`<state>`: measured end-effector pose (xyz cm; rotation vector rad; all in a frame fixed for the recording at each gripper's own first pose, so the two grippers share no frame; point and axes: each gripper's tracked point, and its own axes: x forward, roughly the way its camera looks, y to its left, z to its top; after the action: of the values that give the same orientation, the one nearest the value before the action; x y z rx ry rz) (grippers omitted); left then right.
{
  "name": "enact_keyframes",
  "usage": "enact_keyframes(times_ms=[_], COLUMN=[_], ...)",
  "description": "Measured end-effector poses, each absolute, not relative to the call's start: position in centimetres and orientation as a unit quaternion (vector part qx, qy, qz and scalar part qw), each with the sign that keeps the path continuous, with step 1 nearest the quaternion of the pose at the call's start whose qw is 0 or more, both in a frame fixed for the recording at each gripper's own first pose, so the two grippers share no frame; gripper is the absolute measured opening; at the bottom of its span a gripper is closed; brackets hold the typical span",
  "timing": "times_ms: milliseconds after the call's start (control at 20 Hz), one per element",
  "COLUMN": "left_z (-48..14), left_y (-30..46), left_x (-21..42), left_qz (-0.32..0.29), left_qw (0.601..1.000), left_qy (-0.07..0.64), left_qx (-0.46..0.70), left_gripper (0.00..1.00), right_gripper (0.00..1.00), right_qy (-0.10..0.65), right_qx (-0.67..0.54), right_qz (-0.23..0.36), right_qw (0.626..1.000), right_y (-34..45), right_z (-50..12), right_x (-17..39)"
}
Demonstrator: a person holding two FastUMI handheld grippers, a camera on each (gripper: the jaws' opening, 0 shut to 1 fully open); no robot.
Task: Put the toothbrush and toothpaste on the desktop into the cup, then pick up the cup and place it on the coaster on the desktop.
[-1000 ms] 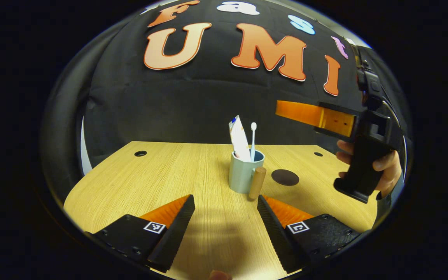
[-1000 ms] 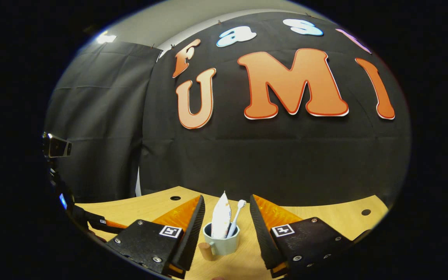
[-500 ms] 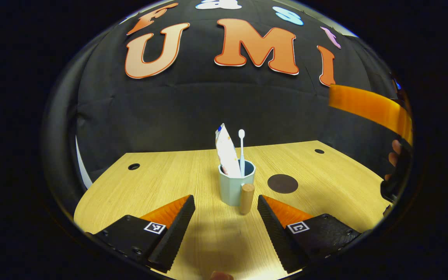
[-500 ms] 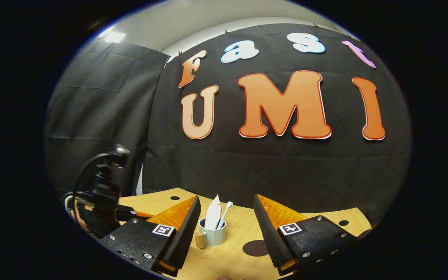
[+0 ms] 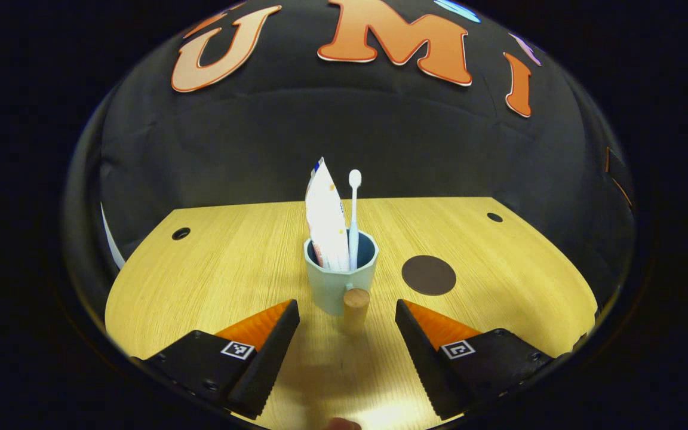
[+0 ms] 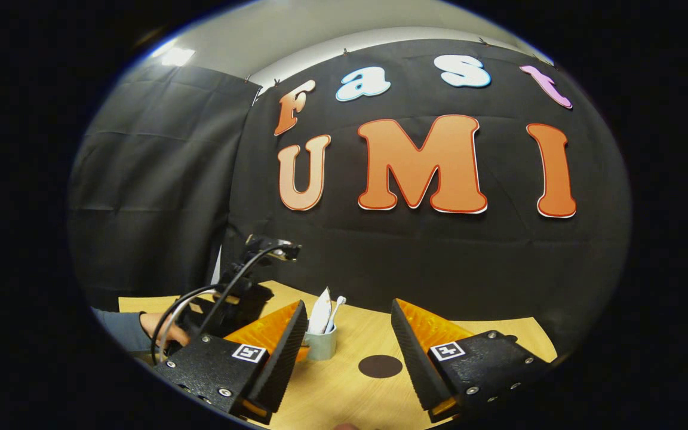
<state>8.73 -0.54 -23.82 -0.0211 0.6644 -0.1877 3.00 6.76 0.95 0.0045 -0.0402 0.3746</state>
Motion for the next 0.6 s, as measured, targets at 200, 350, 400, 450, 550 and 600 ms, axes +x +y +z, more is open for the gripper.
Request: enact_keyframes(times_ms=[200,350,400,450,550,600], left_z=[-25.1,-25.7,-25.9,-26.2,-26.5,-26.6], left_y=[-1.3,-2.0,-1.6,-1.2,-1.0,-1.0], left_x=[9.0,8.6,8.8,9.0,9.3,9.4], left_qz=[-0.082,-0.074,-0.068,-0.059,-0.054,-0.053], left_qw=[0.927,0.906,0.903,0.901,0.899,0.899], left_qy=[0.365,0.410,0.415,0.422,0.429,0.429], left_qx=[-0.011,-0.080,-0.082,-0.077,-0.072,-0.069], left_gripper=[0.97,0.98,0.98,0.98,0.97,0.97], right_gripper=[0.86,0.87,0.87,0.87,0.86,0.82], right_qy=[-0.015,-0.020,-0.022,-0.025,-0.027,-0.027], right_qx=[0.004,-0.001,-0.002,-0.002,-0.003,-0.005], right_qz=[0.186,0.182,0.183,0.184,0.186,0.184], right_qw=[0.982,0.983,0.983,0.983,0.982,0.983], right_y=[6.0,5.4,5.3,5.3,5.3,5.2], right_z=[0.8,1.1,1.2,1.3,1.4,1.3], right_x=[1.4,0.2,-0.2,-0.4,-1.0,-1.0])
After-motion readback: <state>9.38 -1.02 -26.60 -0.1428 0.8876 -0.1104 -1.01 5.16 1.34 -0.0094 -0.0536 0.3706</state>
